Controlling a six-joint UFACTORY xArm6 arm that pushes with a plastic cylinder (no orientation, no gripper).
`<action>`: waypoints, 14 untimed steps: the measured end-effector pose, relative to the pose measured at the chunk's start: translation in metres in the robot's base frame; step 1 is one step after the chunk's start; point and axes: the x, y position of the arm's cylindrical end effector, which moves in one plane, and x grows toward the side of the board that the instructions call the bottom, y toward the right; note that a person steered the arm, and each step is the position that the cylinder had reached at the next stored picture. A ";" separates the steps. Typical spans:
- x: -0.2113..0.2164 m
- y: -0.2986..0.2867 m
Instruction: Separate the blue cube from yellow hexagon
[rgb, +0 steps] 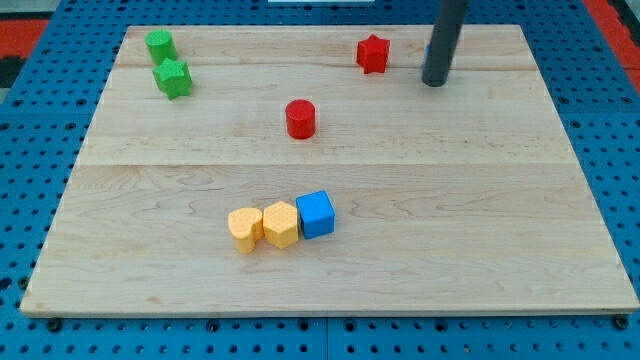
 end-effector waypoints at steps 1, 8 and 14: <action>-0.001 0.000; 0.229 -0.160; 0.109 -0.107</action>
